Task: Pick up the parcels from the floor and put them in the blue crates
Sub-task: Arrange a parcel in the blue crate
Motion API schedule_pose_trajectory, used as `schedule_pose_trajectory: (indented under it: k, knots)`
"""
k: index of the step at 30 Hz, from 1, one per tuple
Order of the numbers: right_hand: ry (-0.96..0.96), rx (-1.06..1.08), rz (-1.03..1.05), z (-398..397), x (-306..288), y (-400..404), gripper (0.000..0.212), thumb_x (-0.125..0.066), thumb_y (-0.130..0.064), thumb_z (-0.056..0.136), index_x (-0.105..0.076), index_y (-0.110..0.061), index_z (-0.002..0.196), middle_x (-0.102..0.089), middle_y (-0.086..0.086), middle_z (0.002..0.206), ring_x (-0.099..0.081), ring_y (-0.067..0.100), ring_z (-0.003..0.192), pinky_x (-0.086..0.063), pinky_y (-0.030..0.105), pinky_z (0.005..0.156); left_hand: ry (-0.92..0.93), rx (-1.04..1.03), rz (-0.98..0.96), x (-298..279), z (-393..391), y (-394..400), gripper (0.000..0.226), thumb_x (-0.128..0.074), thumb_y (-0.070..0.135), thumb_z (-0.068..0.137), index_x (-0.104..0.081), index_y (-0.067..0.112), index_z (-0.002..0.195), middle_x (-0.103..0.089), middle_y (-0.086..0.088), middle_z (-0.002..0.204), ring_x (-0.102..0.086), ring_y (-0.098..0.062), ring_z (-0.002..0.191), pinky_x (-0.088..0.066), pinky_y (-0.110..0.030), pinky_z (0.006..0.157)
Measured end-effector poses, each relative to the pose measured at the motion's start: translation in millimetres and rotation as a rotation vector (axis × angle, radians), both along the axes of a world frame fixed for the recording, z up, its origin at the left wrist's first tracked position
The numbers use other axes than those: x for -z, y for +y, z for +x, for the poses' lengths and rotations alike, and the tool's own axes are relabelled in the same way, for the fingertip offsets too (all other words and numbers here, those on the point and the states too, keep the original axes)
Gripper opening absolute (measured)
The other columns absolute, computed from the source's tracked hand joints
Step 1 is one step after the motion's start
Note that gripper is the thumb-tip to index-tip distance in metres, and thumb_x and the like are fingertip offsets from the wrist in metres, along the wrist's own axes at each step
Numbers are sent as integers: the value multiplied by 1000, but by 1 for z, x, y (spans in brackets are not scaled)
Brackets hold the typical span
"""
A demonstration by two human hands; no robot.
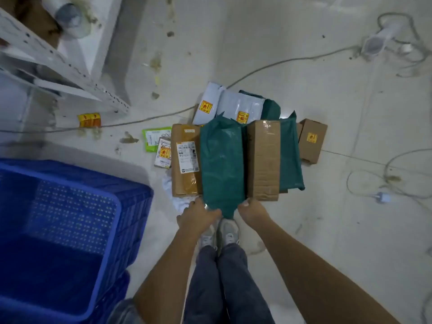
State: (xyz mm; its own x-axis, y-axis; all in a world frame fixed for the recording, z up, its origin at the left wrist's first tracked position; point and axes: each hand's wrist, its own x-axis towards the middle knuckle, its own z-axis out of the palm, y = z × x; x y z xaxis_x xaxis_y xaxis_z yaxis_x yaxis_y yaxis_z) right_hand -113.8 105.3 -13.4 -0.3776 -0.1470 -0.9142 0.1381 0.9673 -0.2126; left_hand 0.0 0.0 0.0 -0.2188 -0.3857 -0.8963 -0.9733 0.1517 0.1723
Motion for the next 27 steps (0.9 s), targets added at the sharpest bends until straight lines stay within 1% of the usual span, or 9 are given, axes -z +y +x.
schedule_pose_trajectory:
  k: [6,8,11,14,16,19,22,24,27]
  knots:
    - [-29,48,0,-3,49,8,52,-51,-25,94,-38,-1,137,-46,15,140,-45,31,128,-36,29,99,59,-94,38,76,-6,0,85,-53,73,56,-42,32,129,-56,3,126,-55,-23,116,-45,-45,98]
    - [-31,70,-17,-3,63,9,52,-51,-22,93,-36,-4,140,-46,13,141,-45,30,128,-37,28,98,85,-109,41,93,-9,0,90,-53,73,55,-40,29,133,-53,2,129,-53,-25,118,-46,-45,97]
    - [-34,111,-51,-1,84,10,50,-51,-14,93,-37,-3,139,-48,13,139,-46,29,127,-38,25,93,108,-191,43,111,-14,-2,95,-56,64,56,-34,21,137,-51,-2,129,-51,-27,118,-45,-44,97]
    - [-31,168,-71,3,104,7,58,-55,-13,90,-32,-6,143,-47,11,140,-46,29,128,-39,28,96,190,-370,100,131,-12,-6,101,-66,61,49,-38,18,137,-54,-2,129,-54,-24,119,-47,-45,99]
    - [-39,220,-93,6,112,4,68,-60,-13,86,-27,-7,145,-45,11,142,-46,29,129,-40,33,102,224,-515,158,142,-9,-10,90,-75,43,56,-42,15,135,-58,-3,129,-58,-22,115,-48,-44,99]
    - [-16,245,-117,12,122,5,71,-67,-13,80,-32,-7,142,-48,11,140,-47,27,127,-41,39,105,239,-640,246,152,-7,-16,71,-77,24,72,-46,14,135,-60,-3,128,-61,-22,111,-50,-38,97]
    - [52,198,-105,18,124,6,76,-72,-18,76,-33,-6,140,-46,11,137,-45,28,128,-40,38,106,243,-719,317,157,-5,-18,60,-74,18,76,-52,13,132,-62,-4,126,-62,-22,109,-50,-35,96]
    - [71,154,-72,20,126,4,86,-75,-30,74,-29,-7,143,-39,13,137,-40,29,130,-38,39,107,243,-754,309,156,-4,-17,58,-73,17,77,-52,13,131,-62,-1,125,-62,-22,109,-50,-34,95]
    - [82,165,-52,21,124,-3,90,-77,-39,71,-30,-6,141,-33,12,134,-39,29,127,-37,35,103,249,-745,261,152,-2,-17,56,-72,16,80,-50,15,131,-61,0,122,-60,-19,105,-48,-28,88]
